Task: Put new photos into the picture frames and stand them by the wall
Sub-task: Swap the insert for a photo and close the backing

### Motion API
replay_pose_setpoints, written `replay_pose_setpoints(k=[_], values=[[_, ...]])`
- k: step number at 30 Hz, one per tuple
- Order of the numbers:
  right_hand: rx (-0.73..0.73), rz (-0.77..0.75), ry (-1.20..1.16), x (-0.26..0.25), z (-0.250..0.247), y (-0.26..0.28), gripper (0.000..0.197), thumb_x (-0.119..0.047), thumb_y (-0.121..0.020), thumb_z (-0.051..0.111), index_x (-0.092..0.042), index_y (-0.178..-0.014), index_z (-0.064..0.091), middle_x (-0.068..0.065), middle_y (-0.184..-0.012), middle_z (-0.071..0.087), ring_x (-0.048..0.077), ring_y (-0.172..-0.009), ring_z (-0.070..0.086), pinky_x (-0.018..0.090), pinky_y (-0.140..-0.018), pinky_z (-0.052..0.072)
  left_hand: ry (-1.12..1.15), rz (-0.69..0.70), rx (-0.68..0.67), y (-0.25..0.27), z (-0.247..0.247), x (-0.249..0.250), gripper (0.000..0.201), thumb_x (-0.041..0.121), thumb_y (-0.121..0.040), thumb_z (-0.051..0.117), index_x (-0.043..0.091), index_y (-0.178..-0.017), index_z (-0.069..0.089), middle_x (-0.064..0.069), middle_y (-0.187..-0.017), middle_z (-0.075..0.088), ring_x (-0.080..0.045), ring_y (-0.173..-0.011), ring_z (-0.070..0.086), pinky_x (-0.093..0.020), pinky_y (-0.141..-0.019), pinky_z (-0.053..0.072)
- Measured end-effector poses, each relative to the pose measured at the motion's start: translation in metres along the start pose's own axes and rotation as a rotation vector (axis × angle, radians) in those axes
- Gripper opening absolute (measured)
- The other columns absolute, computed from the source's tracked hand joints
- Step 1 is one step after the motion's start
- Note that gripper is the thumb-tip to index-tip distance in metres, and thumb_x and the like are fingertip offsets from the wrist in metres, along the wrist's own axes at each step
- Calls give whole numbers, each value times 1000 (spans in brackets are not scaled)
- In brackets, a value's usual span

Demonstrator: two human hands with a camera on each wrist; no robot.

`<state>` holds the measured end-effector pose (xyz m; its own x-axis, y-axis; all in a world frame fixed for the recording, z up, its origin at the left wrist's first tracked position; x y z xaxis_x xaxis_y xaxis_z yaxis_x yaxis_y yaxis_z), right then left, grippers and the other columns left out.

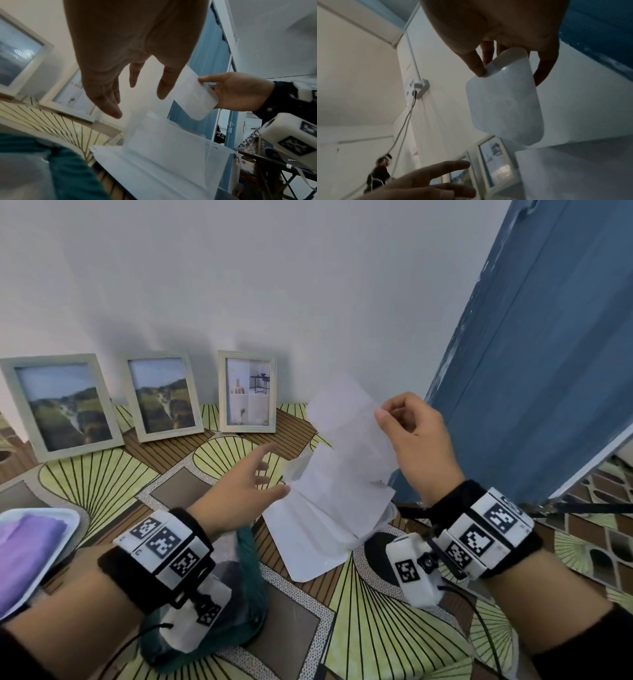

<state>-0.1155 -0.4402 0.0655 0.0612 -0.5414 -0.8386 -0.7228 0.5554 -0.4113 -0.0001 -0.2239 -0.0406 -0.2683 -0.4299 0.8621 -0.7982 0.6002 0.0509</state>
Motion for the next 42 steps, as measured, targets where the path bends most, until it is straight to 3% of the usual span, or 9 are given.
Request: replay_pose_setpoints(k=[6,8,11,14,19,24,28,35,42], values=[[-28,152,-294,1,18,17,11,-24,-95,60,-21,-85,58,19,-82,60,21,-76,50,37,-72,40,0,176,166,46,-60,5,49,30,-87,70,47,-128,49,17,-120,56,4,-104,60,-15,-76,54],[-67,190,-323,5,32,26,10,-27,-95,59,-23,-86,58,12,-87,69,18,-79,58,34,-73,45,-68,179,166,64,-72,-5,45,32,-87,69,50,-124,50,21,-118,57,10,-105,57,-13,-76,53],[-129,186,-314,6,56,42,9,-28,-97,58,-25,-88,58,0,-81,73,7,-72,63,20,-62,47,-254,173,127,88,-85,-27,48,39,-88,67,52,-128,44,29,-126,52,14,-114,49,-21,-93,49],[-220,158,-200,4,85,62,10,-31,-97,57,-26,-88,55,10,-77,69,19,-65,53,29,-61,41,-646,58,-16,107,-82,-71,70,58,-89,55,41,-149,25,18,-153,32,6,-132,30,-27,-114,28],[-328,-106,169,-24,130,90,13,-31,-97,54,-27,-85,50,-4,-67,63,14,-65,56,31,-56,42,-867,26,-217,130,-74,-119,95,87,-77,17,38,-154,-9,18,-161,-13,-6,-150,-9,-45,-123,10],[-443,-457,573,-57,175,125,7,-32,-99,45,-28,-93,42,-8,-72,58,19,-61,55,34,-53,48,-833,57,-239,128,-73,-122,94,81,-83,30,32,-157,0,12,-164,0,-5,-150,-3,-38,-124,5],[-537,-564,660,-69,199,150,6,-31,-97,45,-26,-100,44,-7,-64,47,22,-55,41,30,-49,31,-811,56,-227,123,-68,-121,89,66,-89,49,29,-157,6,10,-164,8,-3,-149,1,-24,-117,-6],[-552,-327,420,-58,191,126,4,-27,-100,46,-24,-97,44,-2,-67,60,17,-55,55,35,-50,47,-767,23,-227,120,-69,-121,94,64,-87,56,26,-158,8,10,-164,12,-4,-149,3,-23,-118,-5],[-563,-1,279,-15,181,114,22,-17,-90,56,-30,-107,50,5,-85,62,15,-77,54,36,-65,43,-801,31,-227,118,-68,-122,94,67,-86,54,25,-158,8,10,-163,14,-3,-149,3,-19,-113,-6]])
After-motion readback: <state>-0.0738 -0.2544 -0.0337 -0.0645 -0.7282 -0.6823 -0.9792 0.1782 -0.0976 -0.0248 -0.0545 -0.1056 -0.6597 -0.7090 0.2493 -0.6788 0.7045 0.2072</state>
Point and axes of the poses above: each hand's wrist, its own y-axis away from the middle knuckle, its own z-axis out of the palm, x = y × z, the point moved 9 cm from there along -y, towards the middle knuckle
